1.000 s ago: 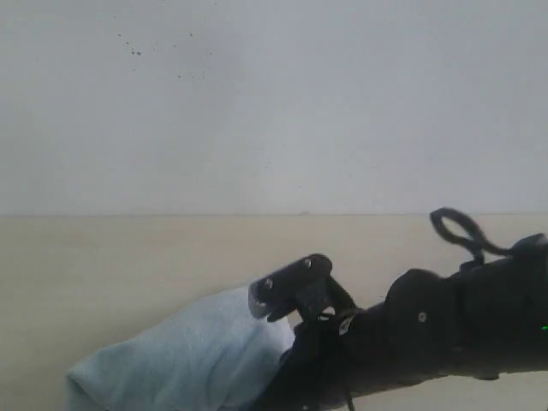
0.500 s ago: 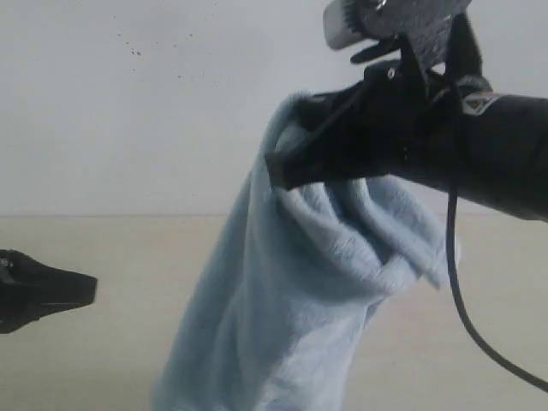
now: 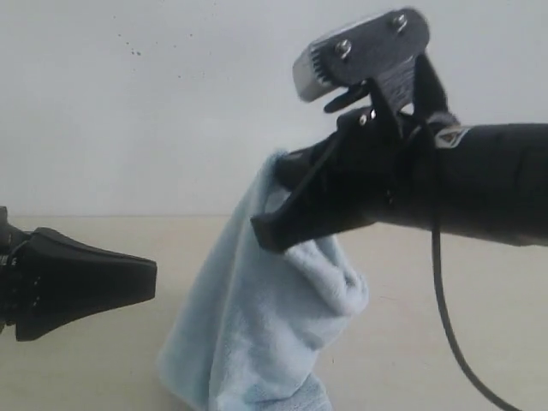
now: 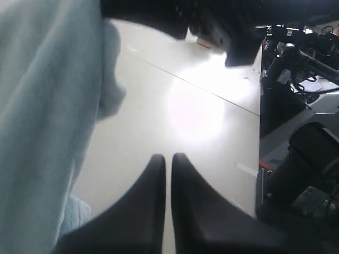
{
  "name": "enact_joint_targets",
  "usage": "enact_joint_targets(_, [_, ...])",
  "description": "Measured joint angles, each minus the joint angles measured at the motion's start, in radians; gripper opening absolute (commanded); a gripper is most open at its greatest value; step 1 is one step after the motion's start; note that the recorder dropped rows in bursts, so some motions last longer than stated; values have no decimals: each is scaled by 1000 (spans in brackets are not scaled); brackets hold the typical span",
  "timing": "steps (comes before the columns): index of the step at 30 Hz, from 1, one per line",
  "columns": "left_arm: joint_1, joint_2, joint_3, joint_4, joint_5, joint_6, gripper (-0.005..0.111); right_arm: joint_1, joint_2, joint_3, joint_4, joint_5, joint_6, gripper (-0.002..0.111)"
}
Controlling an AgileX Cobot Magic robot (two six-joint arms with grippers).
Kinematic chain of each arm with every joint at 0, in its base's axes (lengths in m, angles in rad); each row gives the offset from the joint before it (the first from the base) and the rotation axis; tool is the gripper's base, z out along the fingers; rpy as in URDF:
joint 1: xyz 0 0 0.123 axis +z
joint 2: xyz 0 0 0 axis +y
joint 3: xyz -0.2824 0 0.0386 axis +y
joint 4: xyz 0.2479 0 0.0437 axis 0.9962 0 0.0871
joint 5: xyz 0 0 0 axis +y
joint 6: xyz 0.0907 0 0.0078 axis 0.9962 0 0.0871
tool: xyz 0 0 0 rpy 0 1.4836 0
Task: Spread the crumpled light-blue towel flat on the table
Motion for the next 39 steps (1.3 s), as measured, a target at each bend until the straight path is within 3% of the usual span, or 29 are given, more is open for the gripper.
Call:
enact_joint_targets(7, [0, 0, 0, -11, 0, 0, 4, 0, 133, 0, 10, 179, 29, 3])
enact_joint_targets(13, [0, 2, 0, -66, -98, 2, 4, 26, 245, -2, 74, 167, 81, 33])
enact_joint_targets(15, [0, 2, 0, -106, -160, 2, 4, 54, 284, -2, 83, 144, 84, 38])
enact_joint_targets(19, [0, 2, 0, -172, -245, 2, 4, 133, 358, -2, 90, 47, 86, 39])
enact_joint_targets(25, [0, 12, 0, -184, -259, 28, 4, 261, 454, -4, 75, -137, 42, 39])
enact_joint_targets(39, [0, 97, 0, -187, -267, 70, 4, 272, 372, -4, 117, -221, 48, 39])
